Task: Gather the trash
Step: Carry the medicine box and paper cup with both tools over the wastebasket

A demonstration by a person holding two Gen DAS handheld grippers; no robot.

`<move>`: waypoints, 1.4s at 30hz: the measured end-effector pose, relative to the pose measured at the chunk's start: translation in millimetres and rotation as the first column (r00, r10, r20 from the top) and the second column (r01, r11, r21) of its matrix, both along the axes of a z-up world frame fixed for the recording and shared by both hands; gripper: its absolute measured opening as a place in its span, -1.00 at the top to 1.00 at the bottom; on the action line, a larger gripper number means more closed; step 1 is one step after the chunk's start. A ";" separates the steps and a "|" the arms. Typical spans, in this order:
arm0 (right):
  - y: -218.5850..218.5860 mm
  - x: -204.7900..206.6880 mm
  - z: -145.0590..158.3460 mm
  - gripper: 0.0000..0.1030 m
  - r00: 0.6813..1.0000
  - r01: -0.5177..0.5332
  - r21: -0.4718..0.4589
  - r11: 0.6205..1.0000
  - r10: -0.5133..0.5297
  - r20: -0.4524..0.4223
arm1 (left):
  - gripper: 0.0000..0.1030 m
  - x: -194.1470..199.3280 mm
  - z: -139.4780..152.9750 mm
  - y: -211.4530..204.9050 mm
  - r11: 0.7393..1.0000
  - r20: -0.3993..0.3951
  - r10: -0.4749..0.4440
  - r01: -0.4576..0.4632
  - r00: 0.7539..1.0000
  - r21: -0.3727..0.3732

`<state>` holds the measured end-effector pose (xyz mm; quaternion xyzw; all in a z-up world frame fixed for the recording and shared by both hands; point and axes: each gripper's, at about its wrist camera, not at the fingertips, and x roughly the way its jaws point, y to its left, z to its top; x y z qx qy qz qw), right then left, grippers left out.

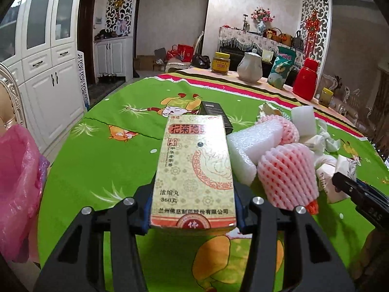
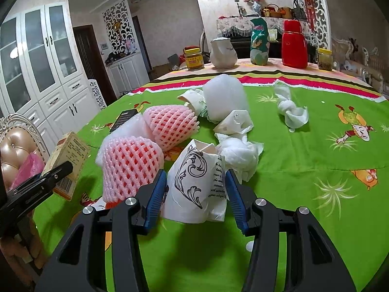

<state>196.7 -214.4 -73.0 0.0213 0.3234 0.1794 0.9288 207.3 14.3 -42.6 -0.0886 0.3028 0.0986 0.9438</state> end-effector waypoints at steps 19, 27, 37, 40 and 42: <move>22.5 -21.6 12.1 0.06 0.994 -0.061 -0.045 0.997 0.065 0.090 | 0.05 -67.6 20.2 13.2 1.000 0.101 0.015 -0.017 0.995 0.022; 45.1 -44.5 26.6 0.06 0.977 -0.128 -0.081 0.988 0.140 0.162 | 0.05 -97.1 28.5 39.2 0.997 0.132 0.039 -0.047 0.990 0.054; 88.5 -77.8 37.6 0.06 0.941 -0.244 -0.140 0.960 0.269 0.207 | 0.05 -127.5 37.2 67.5 0.992 0.145 0.049 -0.065 0.988 0.108; 104.1 -83.9 40.0 0.06 0.931 -0.278 -0.143 0.950 0.303 0.205 | 0.05 -137.2 40.9 76.9 0.990 0.152 0.063 -0.080 0.986 0.114; 114.3 -86.8 42.5 0.06 0.923 -0.299 -0.141 0.944 0.323 0.209 | 0.05 -141.3 43.3 83.7 0.990 0.157 0.073 -0.091 0.985 0.109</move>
